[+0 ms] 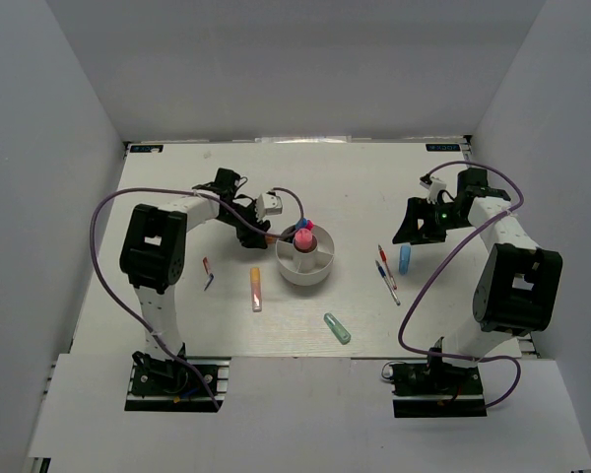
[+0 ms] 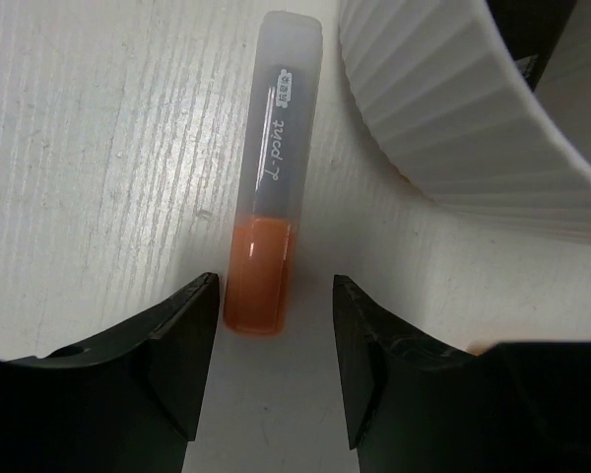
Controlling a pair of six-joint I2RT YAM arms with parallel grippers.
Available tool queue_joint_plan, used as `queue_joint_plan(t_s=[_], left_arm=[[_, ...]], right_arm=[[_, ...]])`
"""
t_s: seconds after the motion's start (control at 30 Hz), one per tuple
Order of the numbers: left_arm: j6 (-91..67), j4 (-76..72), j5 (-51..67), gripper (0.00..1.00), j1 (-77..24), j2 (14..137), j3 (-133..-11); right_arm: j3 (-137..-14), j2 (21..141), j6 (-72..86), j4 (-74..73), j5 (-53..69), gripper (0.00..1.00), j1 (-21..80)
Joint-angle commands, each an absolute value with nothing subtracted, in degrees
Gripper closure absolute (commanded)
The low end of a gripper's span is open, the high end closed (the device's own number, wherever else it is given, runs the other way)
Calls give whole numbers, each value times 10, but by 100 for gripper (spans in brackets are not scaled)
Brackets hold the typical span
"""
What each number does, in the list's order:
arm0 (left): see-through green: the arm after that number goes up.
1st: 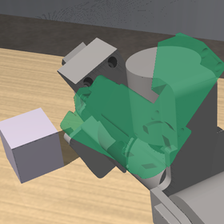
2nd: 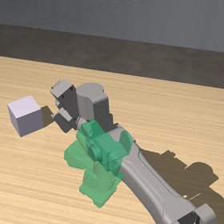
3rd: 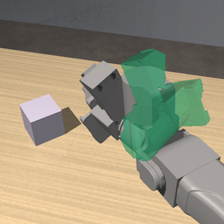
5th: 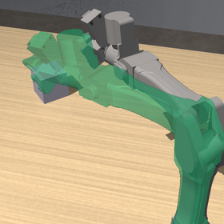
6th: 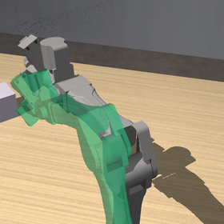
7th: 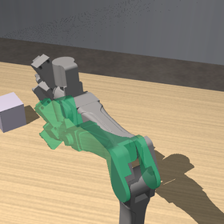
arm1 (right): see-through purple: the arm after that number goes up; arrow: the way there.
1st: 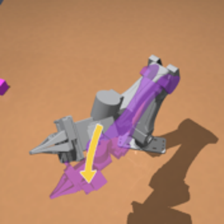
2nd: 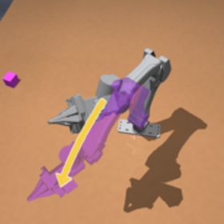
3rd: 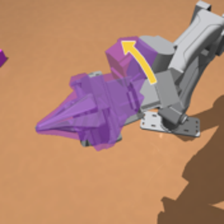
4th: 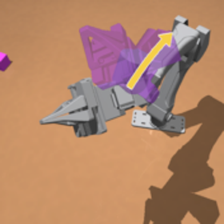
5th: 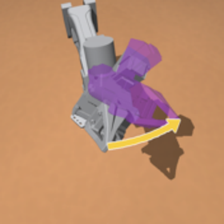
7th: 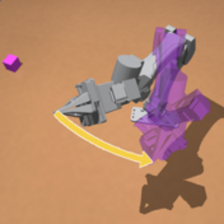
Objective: Sort the stationery into containers
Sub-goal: Pick up the pen from the center of the board.
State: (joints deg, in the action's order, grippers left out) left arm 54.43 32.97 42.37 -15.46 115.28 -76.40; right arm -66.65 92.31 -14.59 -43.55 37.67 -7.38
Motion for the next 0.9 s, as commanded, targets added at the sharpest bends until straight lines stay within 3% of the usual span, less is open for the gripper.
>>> queue_joint_plan(t_s=[0.0, 0.1, 0.3, 0.67, 0.87], left_arm=[[561, 288, 415, 40, -159, 1115, -747], [562, 271, 401, 43, -164, 1110, -728], [562, 255, 378, 69, -164, 1107, -706], [480, 248, 360, 96, -146, 1075, -690], [377, 237, 351, 100, -127, 1038, -700]], right_arm=[[-687, 916, -150, -445, 381, 24, -73], [-687, 916, -150, -445, 380, 24, -72], [-691, 914, -152, -447, 377, 24, -73], [-710, 911, -154, -447, 378, 25, -73], [-742, 890, -158, -420, 356, 25, -73]])
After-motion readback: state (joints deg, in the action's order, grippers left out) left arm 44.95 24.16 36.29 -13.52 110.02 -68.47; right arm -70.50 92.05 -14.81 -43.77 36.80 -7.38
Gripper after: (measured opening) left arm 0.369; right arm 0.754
